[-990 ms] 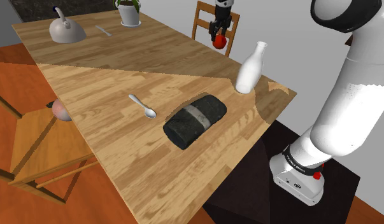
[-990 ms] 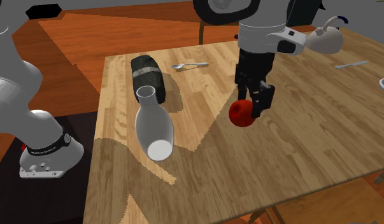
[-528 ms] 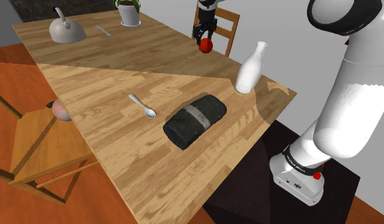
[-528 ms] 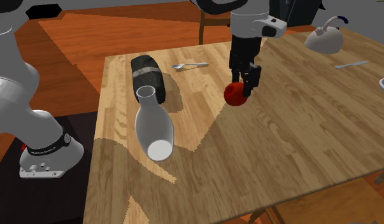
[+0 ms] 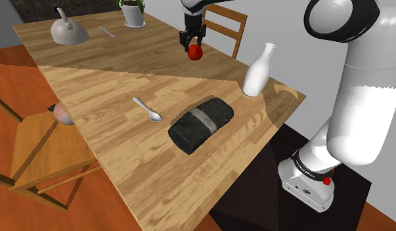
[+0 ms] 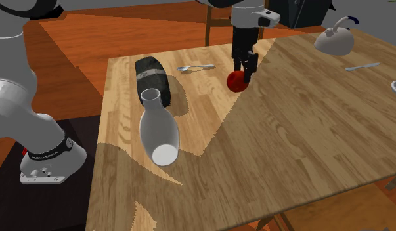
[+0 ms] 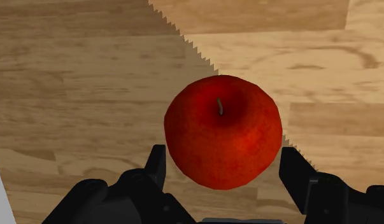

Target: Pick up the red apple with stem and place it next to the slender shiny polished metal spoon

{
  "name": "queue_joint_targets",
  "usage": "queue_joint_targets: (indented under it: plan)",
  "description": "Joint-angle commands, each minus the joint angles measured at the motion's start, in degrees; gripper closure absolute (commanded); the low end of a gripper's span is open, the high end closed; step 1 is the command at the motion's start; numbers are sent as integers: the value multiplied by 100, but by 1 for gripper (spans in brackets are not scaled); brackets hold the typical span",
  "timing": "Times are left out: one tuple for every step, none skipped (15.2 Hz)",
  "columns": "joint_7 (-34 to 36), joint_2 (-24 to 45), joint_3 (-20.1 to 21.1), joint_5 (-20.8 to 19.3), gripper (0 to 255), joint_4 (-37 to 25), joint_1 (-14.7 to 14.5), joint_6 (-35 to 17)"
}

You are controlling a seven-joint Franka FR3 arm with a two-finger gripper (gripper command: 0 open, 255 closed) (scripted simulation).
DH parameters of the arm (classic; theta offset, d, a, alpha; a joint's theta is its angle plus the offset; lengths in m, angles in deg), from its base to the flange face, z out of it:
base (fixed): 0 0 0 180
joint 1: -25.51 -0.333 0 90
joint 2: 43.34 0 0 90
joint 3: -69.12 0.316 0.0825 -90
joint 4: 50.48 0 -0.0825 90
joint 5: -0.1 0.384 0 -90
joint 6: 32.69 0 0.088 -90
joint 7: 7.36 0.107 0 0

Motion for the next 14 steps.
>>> queue_joint_targets:
  plan:
    - [234, 151, 62, -26, 255, -202, -169, 81]
    - [338, 247, 90, -37, 255, -331, -248, 127]
    - [441, 349, 117, -48, 255, -470, -327, 178]
    - [541, 458, 141, -58, 255, -622, -407, 234]
    - [639, 574, 166, -69, 255, -787, -486, 296]
    - [735, 698, 189, -79, 255, -965, -565, 363]
    - [828, 832, 211, -88, 255, -1160, -645, 437]
    - [919, 975, 231, -97, 255, -1372, -725, 519]
    - [1007, 1129, 250, -105, 255, -1604, -805, 609]
    - [1092, 1296, 267, -113, 255, -1860, -885, 710]
    - [1173, 1479, 283, -120, 255, -2144, -967, 823]
    - [1250, 1682, 297, -127, 255, -2465, -1048, 953]
    - [1323, 1912, 309, -132, 255, -2835, -1130, 1104]
    - [1387, 2169, 318, -136, 255, -3258, -1210, 1279]
